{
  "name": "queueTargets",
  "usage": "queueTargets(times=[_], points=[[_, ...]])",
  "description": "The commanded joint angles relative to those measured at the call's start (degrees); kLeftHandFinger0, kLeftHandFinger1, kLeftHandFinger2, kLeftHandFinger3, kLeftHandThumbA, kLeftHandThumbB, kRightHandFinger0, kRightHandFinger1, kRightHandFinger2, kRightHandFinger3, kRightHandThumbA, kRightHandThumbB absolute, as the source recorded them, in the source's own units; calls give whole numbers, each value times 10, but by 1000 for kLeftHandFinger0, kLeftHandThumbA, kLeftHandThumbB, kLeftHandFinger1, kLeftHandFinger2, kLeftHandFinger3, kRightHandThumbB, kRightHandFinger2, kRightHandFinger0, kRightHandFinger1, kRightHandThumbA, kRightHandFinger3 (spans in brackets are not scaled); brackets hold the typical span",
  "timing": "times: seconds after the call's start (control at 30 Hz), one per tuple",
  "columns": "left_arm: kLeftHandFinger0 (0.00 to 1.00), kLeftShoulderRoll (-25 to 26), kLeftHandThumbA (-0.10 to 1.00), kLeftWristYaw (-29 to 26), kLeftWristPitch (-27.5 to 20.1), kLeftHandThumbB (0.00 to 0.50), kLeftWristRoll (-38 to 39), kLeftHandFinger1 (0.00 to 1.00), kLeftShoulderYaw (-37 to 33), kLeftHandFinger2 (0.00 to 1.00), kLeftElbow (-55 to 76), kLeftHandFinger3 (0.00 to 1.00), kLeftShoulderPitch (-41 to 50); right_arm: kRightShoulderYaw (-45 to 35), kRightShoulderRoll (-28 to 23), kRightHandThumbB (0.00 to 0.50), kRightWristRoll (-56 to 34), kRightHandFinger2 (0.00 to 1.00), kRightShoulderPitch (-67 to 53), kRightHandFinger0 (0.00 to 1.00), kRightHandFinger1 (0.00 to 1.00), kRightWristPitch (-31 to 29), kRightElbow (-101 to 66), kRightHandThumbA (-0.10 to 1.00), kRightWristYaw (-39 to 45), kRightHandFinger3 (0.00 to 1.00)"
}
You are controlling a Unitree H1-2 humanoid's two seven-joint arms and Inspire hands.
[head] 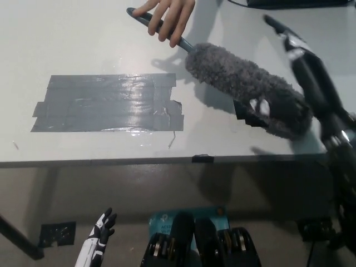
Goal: A person hands a grey duster to the robot and the robot grabs it with its right hand and places it on the black marked spot infron tof it on the desk
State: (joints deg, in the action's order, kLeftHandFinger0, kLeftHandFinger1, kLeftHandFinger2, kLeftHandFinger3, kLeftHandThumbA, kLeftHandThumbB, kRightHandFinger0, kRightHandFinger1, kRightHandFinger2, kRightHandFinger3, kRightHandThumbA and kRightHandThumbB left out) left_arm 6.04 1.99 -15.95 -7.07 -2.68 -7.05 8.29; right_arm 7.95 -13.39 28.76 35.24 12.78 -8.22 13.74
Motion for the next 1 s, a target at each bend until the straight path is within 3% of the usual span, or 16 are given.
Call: queueTargets(times=[0.0,0.17,0.43,0.6,0.63,0.67,0.7,0.73,0.77,0.8,0.83,0.87,0.9,0.93,0.97], points=[[1000,-2,1000,-12,-26,207,-7,1000,3,1000,14,1000,-2,36,-18,417,30,1000,120,1000,1000,89,138,1000,61,1000],[1000,1,1000,-8,-24,215,-1,1000,4,1000,14,1000,-6,48,-25,475,-11,1000,193,1000,1000,109,256,1000,106,1000],[1000,1,1000,-8,-20,219,-5,1000,3,1000,14,1000,-8,87,-23,465,7,1000,263,1000,1000,105,407,1000,99,1000],[1000,-1,1000,-8,-22,216,-3,1000,3,1000,15,1000,-6,123,-27,452,43,1000,287,1000,1000,98,485,1000,48,1000],[1000,-1,1000,-8,-22,211,-3,1000,3,1000,16,1000,-6,128,-26,402,52,1000,289,1000,1000,95,497,884,24,1000],[1000,-1,1000,-7,-20,209,-3,1000,3,1000,19,1000,-5,130,-24,338,64,1000,290,1000,1000,80,518,656,-26,1000],[1000,0,1000,-7,-18,208,-4,1000,3,1000,21,1000,-5,127,-23,346,63,1000,290,1000,1000,67,530,571,-54,1000],[1000,2,1000,-4,-15,209,-1,1000,3,1000,24,1000,-5,108,-17,331,53,1000,286,989,1000,49,540,284,-105,1000],[1000,2,1000,-5,-16,211,-3,1000,3,1000,24,1000,-6,93,-15,293,52,585,280,426,500,31,542,-70,-160,778],[1000,1,1000,-5,-16,217,-4,1000,3,1000,24,1000,-7,88,-17,267,54,327,273,163,238,5,539,-94,-201,442],[1000,2,1000,-5,-15,219,-3,1000,3,1000,24,1000,-8,90,-24,221,57,326,267,7,133,-26,530,-100,-218,301],[1000,2,1000,-5,-16,220,-3,1000,3,1000,24,1000,-9,93,-27,206,59,395,266,1,136,-31,526,-100,-221,347],[1000,2,1000,-4,-16,208,-3,1000,3,1000,24,1000,-10,98,-29,177,65,610,267,0,271,-40,518,-100,-226,506],[1000,3,1000,-4,-17,204,-3,1000,2,1000,23,1000,-10,102,-31,181,70,781,268,80,462,-47,511,-100,-231,675],[1000,4,1000,-3,-18,203,-4,1000,2,1000,22,1000,-10,106,-33,178,73,808,270,106,515,-49,508,-100,-232,719]])
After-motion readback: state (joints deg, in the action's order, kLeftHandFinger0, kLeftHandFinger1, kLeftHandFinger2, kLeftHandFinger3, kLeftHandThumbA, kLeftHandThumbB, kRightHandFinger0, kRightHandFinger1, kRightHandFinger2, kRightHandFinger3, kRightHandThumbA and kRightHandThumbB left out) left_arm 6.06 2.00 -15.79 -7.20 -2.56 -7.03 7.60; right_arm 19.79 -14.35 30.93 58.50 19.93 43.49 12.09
